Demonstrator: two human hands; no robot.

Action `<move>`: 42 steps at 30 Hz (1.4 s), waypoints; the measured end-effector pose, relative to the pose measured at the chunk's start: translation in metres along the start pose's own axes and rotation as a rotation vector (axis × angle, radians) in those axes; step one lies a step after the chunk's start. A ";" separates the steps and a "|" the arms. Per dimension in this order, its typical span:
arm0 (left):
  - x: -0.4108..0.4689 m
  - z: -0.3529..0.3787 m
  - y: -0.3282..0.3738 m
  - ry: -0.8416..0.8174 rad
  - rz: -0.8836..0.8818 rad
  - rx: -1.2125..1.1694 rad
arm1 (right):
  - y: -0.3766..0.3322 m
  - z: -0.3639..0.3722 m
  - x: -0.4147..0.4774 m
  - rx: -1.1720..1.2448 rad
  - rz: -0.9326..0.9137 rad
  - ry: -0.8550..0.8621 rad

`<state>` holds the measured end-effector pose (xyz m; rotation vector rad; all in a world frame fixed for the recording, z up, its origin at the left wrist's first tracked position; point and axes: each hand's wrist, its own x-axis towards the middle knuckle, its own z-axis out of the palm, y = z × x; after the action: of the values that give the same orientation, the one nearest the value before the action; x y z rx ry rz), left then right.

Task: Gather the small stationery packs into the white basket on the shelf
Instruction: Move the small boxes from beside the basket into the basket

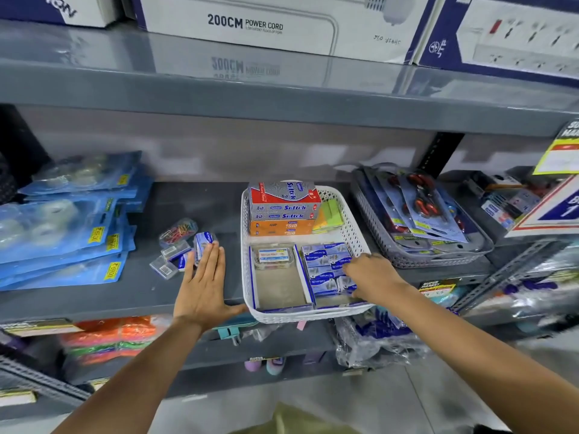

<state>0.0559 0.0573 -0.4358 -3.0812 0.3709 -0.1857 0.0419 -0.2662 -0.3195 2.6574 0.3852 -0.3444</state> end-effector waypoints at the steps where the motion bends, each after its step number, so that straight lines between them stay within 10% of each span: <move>1: 0.000 0.001 0.000 -0.001 -0.002 -0.001 | 0.000 0.002 0.001 -0.028 -0.009 0.028; 42: -0.001 -0.006 0.002 -0.028 -0.007 -0.001 | -0.006 -0.001 0.004 -0.083 -0.056 0.125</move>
<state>0.0534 0.0555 -0.4299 -3.0831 0.3590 -0.1426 0.0438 -0.2600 -0.3223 2.5980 0.5034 -0.1753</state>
